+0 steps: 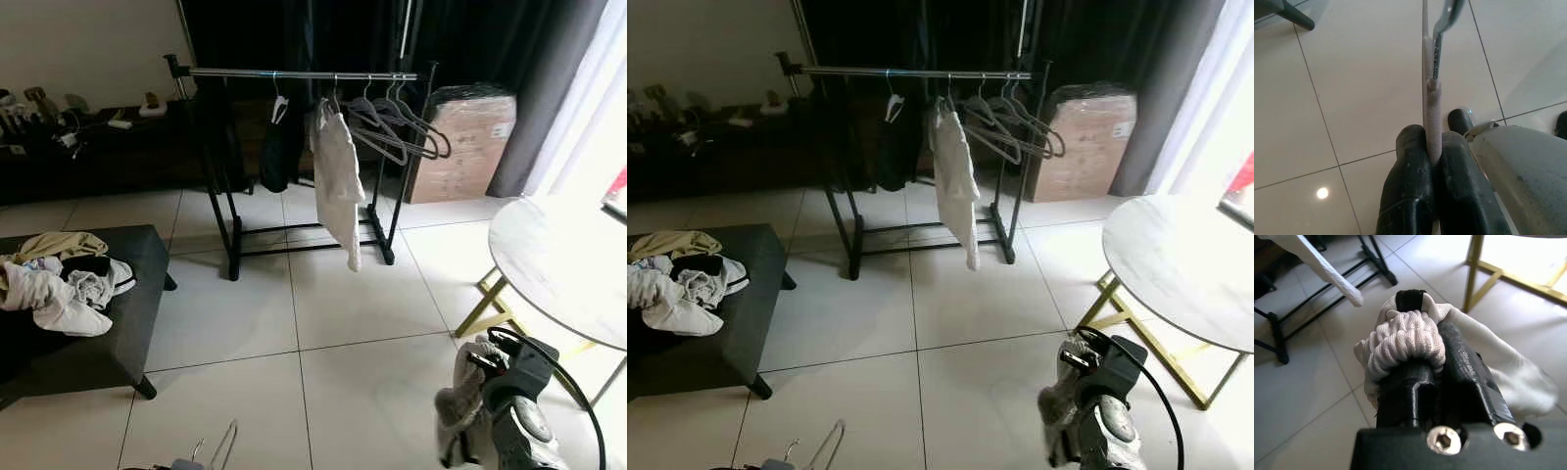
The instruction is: Hang hanger
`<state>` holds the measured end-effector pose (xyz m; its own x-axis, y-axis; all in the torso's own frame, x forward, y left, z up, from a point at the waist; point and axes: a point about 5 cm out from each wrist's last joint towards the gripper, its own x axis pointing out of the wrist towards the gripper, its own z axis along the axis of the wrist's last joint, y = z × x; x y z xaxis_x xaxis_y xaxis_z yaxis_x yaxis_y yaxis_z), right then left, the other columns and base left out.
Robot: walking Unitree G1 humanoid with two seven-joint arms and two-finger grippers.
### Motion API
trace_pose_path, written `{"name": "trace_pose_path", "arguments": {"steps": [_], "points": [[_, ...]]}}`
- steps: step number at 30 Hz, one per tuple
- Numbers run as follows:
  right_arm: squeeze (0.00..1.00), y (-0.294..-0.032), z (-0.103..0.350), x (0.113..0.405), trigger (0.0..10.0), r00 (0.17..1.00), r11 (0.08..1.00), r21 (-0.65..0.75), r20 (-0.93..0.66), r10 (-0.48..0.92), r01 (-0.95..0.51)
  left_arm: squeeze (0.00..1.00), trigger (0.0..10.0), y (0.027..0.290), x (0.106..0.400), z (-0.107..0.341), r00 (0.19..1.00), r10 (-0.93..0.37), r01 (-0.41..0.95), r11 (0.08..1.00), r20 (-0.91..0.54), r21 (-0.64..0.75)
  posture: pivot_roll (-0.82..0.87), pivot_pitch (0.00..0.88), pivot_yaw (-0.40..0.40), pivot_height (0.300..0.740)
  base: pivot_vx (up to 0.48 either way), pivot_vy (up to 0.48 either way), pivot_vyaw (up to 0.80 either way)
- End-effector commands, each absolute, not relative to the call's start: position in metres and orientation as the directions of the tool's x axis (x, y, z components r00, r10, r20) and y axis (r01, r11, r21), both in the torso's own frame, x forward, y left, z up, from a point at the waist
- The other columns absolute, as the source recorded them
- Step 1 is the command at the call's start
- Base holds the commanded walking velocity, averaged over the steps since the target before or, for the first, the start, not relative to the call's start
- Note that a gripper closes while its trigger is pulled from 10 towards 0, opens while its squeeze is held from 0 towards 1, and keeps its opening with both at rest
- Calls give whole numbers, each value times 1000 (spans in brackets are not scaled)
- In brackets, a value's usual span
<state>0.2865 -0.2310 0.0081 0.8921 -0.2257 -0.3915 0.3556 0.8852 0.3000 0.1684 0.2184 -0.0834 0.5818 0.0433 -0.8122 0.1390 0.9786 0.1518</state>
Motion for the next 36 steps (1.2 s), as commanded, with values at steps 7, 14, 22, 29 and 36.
{"name": "trace_pose_path", "arguments": {"steps": [7, 14, 22, 29, 36], "points": [[0, -230, 10, 289, 10000, 902, 893, 300, -374, -214, 336, 0, 10000, 218, 151, -91, 535, 52, 145, 978, -843, 152, -38, 54, 0, 740, 364, 0, 0], [0, -230, 11, 290, 10000, 905, 895, 299, -369, -211, 331, 0, 10000, 221, 146, -93, 517, 61, 139, 978, -854, 154, -37, 62, -2, 740, 363, 0, 0], [0, -232, 10, 289, 10000, 899, 889, 299, -376, -224, 347, 0, 10000, 221, 141, -95, 498, 63, 138, 979, -865, 151, -38, 70, -2, 740, 290, 0, 0], [0, -234, 9, 288, 10000, 891, 893, 278, -390, -231, 354, 0, 10000, 220, 134, -98, 472, 48, 158, 978, -881, 139, -44, 76, -2, 740, 119, 0, -454], [0, -238, 10, 287, 10000, 885, 889, 267, -390, -254, 373, 0, 10000, 213, 146, -94, 512, 23, 159, 980, -858, 121, -44, 77, -3, 740, 0, 0, -788]]}}
